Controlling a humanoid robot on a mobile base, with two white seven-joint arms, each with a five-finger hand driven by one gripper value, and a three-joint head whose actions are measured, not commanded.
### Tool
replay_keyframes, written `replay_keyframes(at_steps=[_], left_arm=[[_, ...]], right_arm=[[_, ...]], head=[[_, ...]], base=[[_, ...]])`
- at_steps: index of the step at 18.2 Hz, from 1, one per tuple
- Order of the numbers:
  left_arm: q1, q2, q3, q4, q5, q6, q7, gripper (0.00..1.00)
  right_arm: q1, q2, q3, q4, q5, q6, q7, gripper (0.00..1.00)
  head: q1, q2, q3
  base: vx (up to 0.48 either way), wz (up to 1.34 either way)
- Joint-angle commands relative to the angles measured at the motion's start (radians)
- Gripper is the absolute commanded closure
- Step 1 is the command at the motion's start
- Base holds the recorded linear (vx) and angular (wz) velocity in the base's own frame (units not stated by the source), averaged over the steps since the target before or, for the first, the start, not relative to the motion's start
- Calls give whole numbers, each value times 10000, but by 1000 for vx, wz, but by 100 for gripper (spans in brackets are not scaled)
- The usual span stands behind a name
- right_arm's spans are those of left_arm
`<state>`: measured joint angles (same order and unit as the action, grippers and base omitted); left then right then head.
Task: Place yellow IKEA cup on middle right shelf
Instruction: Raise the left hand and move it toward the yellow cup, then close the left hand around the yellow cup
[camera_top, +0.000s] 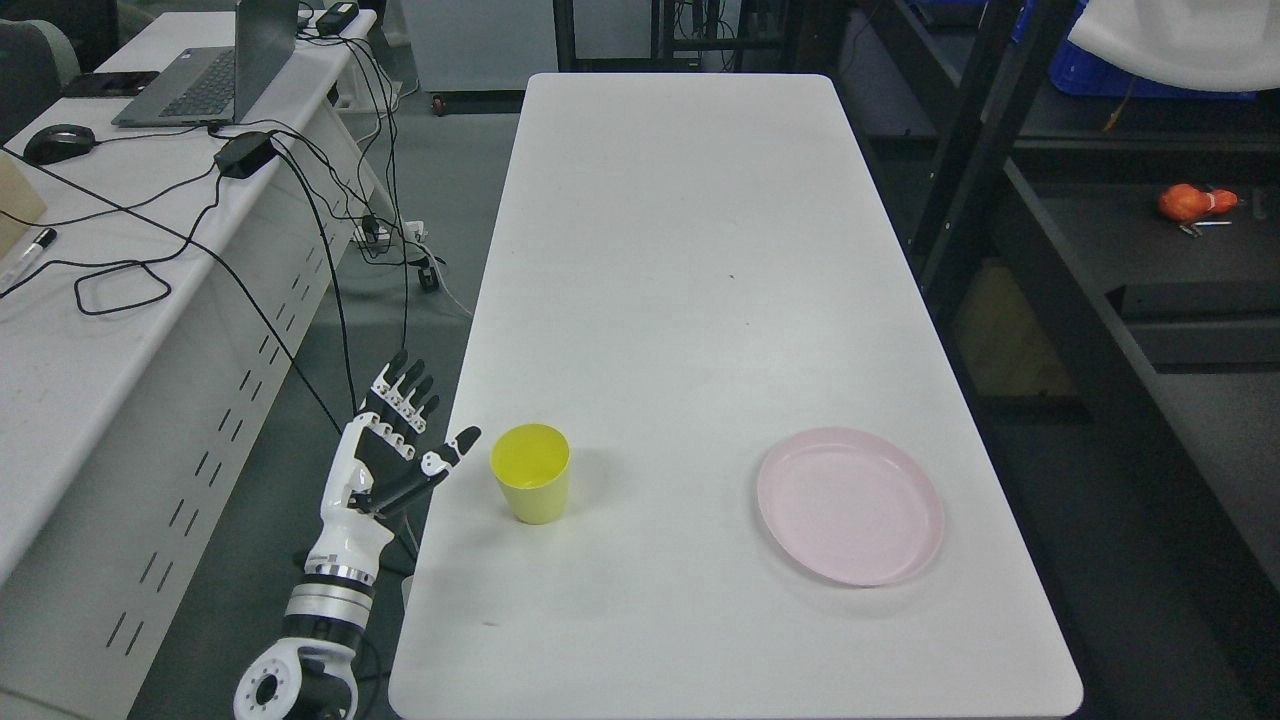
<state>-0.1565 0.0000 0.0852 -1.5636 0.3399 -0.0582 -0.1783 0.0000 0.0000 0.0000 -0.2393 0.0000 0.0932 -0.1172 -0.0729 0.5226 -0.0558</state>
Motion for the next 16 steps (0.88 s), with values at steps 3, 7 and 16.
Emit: replay_keyframes(at_steps=[3,7,16], left_arm=[[-246,174,-713,572,-1296,30,-640,1],[-276,174,-1127,847,-1879,45,-640,1],[-429,174,-2079,1109,-2600,-78,-640,1]], right_arm=[[138,-175,169,0,-245,4,6,1],[138,-175,169,0,-245,4,6,1],[138,-175,169,0,-245,4,6,1]], head=[[0,0,0],[0,0,0],[0,0,0]], base=[[0,0],[0,0],[0,0]])
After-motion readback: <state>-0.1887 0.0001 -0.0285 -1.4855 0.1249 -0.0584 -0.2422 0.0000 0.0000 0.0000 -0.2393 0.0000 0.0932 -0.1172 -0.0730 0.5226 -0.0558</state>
